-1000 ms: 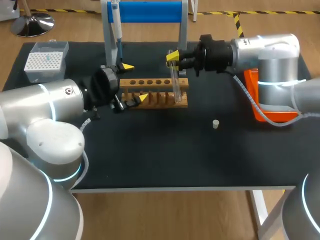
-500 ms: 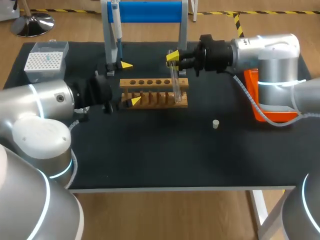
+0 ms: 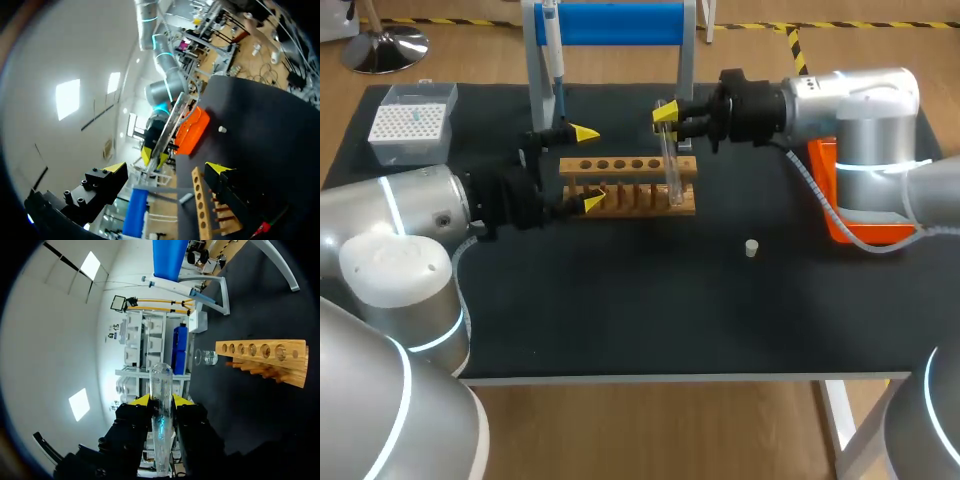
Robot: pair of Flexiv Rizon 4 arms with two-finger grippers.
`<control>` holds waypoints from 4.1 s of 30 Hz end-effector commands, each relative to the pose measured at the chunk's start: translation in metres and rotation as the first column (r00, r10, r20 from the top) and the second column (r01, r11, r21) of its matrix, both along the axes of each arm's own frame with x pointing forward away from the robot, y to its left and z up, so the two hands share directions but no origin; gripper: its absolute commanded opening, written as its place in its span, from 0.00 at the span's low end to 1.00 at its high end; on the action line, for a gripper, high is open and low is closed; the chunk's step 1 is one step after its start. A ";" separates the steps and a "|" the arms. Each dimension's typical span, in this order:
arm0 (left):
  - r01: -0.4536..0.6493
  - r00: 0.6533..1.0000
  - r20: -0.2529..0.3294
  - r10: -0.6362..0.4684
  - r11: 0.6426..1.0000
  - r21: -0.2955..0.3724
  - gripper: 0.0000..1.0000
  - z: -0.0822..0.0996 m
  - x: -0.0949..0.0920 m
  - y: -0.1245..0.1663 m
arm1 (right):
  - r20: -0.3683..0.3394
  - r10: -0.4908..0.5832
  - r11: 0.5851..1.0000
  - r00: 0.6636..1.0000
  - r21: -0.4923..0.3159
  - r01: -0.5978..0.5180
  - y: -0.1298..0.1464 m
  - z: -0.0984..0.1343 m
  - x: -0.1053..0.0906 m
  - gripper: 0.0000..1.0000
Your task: Invert the test tube, pick up the pipette, mount the tip to pipette, aspirate from beaker and dispense into the tube, eject the tip, return the pipette, and cap with the stopper.
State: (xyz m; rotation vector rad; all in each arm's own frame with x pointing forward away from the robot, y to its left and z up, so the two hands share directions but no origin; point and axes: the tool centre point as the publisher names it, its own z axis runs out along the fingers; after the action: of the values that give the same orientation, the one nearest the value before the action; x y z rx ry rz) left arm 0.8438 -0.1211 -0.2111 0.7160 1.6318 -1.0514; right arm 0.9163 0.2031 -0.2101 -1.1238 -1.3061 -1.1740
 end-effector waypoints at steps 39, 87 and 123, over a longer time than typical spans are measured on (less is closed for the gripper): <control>0.318 0.861 0.382 -0.336 0.942 0.111 1.00 0.004 -0.001 -0.097 | 0.001 0.000 1.000 1.000 -0.003 0.000 -0.001 0.001 0.000 0.00; 0.385 0.846 0.348 -0.404 0.914 0.126 0.00 0.004 -0.007 -0.114 | 0.001 0.000 1.000 1.000 -0.003 0.000 -0.001 0.001 0.000 0.72; 0.385 0.846 0.348 -0.404 0.914 0.126 0.00 0.004 -0.007 -0.114 | 0.793 -0.053 0.946 0.607 -0.155 0.285 -0.077 -0.018 -0.020 1.00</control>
State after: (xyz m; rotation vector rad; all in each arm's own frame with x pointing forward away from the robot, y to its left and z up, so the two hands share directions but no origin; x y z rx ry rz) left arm 0.8372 -0.2349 -0.2070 1.2461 1.2134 -1.0855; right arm 0.9099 0.1363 -0.2333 -1.0165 -1.6956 -1.4475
